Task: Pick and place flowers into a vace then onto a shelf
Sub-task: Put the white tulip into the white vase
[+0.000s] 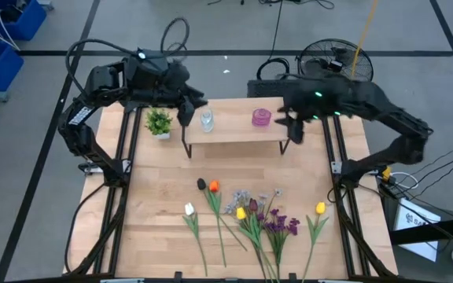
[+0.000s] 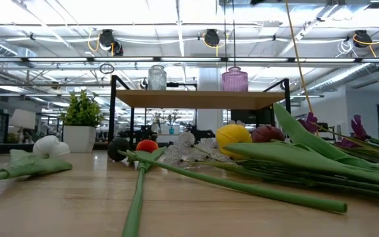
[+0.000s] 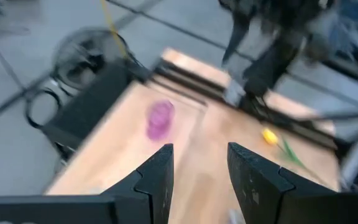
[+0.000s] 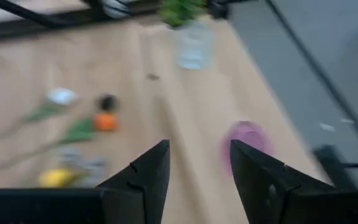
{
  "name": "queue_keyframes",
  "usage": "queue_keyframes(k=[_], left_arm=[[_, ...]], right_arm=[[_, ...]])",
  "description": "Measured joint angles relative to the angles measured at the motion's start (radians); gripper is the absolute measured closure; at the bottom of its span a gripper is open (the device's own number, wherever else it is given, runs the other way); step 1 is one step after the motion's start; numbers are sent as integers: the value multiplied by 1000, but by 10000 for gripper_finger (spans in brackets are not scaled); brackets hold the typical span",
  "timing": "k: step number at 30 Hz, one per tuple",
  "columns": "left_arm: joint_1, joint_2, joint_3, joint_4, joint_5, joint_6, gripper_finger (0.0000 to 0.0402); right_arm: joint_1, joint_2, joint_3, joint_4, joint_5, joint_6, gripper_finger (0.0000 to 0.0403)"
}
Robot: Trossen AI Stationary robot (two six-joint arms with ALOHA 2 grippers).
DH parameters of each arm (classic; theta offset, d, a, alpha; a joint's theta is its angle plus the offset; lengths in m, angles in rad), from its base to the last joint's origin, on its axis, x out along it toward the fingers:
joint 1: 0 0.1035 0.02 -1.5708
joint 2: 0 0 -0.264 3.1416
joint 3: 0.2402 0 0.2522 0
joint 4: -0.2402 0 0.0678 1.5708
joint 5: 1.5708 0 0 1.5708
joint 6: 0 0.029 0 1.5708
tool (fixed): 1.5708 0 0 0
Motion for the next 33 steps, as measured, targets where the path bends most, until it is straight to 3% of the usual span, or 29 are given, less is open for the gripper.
queue_keyframes(k=[4, 10, 16, 21, 24, 27, 33], left_arm=[[-70, 4, 0, -130, 52, -60, 247], [-270, 4, -56, -326, 45, -374, 248], [-472, 5, -195, -323, -29, -642, 247], [-596, 5, -373, -316, -105, -1031, 248], [-657, 5, -518, -252, -108, -1298, 248], [-708, 5, -682, -87, -108, -1480, 247], [-750, 5, -1013, 317, -111, -1664, 248]], right_arm=[[106, -85, -64, -11, -40, 113, 243], [271, -191, -266, -11, -45, 330, 243], [358, -263, -502, 6, -42, 461, 243], [394, -302, -646, 30, -39, 556, 243], [408, -320, -719, 64, -39, 582, 243], [416, -332, -780, 122, -39, 593, 243], [417, -346, -852, 256, -38, 573, 243]])
